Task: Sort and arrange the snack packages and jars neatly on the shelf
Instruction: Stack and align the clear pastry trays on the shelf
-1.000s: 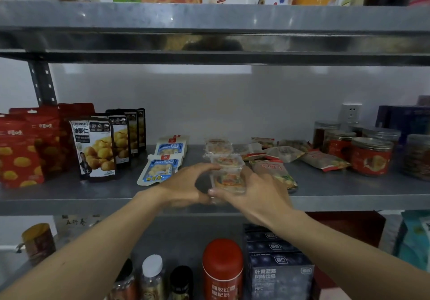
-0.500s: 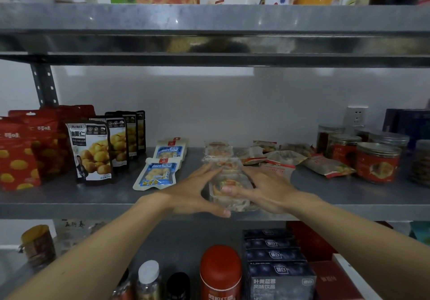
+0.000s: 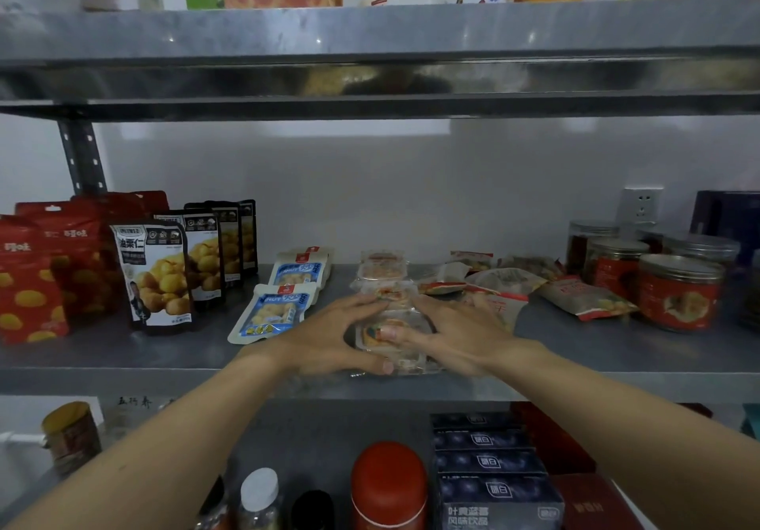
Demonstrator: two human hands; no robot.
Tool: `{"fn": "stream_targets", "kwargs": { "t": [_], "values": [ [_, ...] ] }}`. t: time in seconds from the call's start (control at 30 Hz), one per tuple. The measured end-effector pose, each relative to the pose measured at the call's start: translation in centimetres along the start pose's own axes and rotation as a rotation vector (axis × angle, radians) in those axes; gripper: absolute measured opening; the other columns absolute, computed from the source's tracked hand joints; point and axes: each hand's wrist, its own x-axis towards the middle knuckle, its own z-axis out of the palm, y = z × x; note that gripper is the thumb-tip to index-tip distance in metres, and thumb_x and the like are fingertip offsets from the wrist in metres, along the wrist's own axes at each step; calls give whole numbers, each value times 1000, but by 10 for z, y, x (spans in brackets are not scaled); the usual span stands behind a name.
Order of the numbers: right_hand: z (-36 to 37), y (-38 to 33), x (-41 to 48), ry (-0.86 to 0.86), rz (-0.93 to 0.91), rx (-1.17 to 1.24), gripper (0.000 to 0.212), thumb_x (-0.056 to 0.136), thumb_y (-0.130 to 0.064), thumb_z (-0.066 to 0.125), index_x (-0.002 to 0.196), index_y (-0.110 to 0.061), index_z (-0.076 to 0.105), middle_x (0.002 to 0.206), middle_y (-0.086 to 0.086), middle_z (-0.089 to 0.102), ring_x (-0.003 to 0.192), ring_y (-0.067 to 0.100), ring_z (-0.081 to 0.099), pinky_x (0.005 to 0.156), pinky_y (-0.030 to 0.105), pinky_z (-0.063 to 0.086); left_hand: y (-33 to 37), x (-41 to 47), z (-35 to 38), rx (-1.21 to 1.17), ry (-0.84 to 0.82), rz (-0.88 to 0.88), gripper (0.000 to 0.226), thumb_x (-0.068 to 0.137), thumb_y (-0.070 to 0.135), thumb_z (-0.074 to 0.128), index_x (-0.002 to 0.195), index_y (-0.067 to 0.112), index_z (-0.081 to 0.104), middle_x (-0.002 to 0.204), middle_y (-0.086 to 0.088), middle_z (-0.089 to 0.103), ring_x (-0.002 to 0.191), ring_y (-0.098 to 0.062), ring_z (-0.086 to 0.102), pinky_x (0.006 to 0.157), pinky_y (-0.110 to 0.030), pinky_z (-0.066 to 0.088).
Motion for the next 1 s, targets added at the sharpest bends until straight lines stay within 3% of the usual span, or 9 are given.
{"fn": "stream_targets", "kwargs": {
  "t": [0.2, 0.3, 0.43, 0.57, 1.0],
  "values": [
    [-4, 10, 11, 44, 15, 39, 103, 68, -91, 4, 152, -34, 21, 155, -3, 35, 142, 23, 31, 115, 51, 14, -6, 4, -1, 57, -12, -3, 103, 65, 71, 68, 149, 43, 16, 159, 15, 9, 145, -7, 7, 118, -40, 16],
    [-11, 20, 25, 19, 35, 19, 96, 75, -87, 1, 153, -33, 19, 160, -4, 24, 147, 21, 20, 117, 54, 6, -5, 5, -3, 105, -39, 3, 100, 70, 68, 67, 150, 41, 13, 159, 15, 8, 145, -8, 7, 118, -37, 14],
    [-13, 36, 56, -79, 95, -58, 69, 94, -67, 3, 154, -33, 10, 163, -6, 2, 150, 16, 2, 118, 51, -4, -4, 7, -5, 135, -49, 8, 95, 74, 66, 65, 150, 41, 14, 158, 18, 7, 144, -6, 6, 117, -35, 13],
    [-5, 46, 77, -158, 151, -44, 61, 100, -56, 8, 155, -29, 6, 163, -4, -2, 150, 18, -2, 120, 51, -1, -6, 9, -2, 150, -22, 21, 91, 75, 62, 67, 149, 43, 16, 157, 19, 9, 143, -6, 9, 116, -36, 17],
    [-10, 68, 63, -204, 166, -69, 71, 93, -68, 2, 154, -35, 15, 163, -4, 9, 150, 22, 8, 118, 54, 2, -3, 9, -3, 156, -28, 1, 90, 76, 62, 67, 148, 45, 15, 157, 17, 9, 144, -7, 8, 117, -35, 14]
  ]
}}
